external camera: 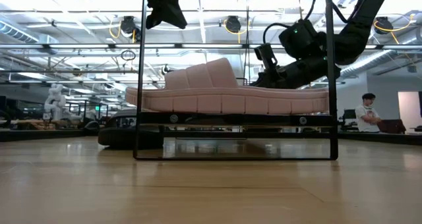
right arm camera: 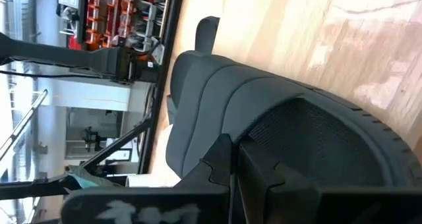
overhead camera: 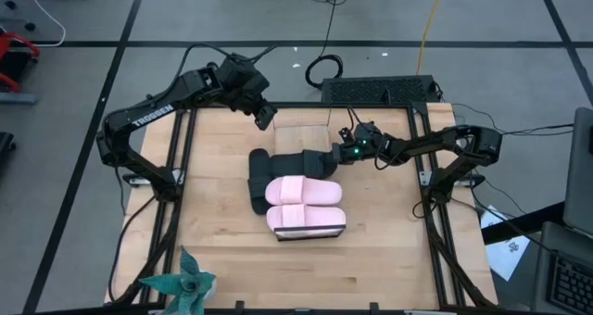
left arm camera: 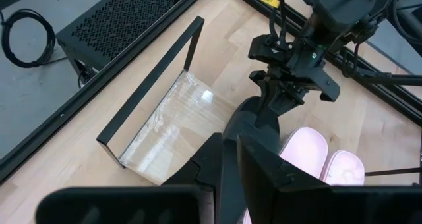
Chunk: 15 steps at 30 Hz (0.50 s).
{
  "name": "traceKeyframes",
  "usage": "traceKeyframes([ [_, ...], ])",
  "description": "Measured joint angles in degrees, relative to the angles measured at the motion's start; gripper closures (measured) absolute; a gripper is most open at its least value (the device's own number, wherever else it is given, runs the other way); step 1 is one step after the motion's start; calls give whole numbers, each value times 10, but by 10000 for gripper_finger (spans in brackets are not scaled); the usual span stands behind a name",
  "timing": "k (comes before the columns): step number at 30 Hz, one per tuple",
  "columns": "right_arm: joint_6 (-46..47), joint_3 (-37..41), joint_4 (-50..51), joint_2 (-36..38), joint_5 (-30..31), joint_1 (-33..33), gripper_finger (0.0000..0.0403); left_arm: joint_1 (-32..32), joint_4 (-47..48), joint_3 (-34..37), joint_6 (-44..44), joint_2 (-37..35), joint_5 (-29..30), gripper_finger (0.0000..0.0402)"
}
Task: Pick and place slides into the shelf
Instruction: Put the left black slipper on the shelf
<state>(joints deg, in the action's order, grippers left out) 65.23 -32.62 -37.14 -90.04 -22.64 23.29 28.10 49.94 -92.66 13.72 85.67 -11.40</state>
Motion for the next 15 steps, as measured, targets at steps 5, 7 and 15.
traceKeyframes([
  [5,-2,0,2,0,-1,3,397,0,0,0,0,0,0,355],
  [7,-7,0,3,0,-1,4,396,0,0,0,0,0,0,355],
  [15,-23,0,3,0,-1,4,391,0,1,0,-1,0,0,355],
])
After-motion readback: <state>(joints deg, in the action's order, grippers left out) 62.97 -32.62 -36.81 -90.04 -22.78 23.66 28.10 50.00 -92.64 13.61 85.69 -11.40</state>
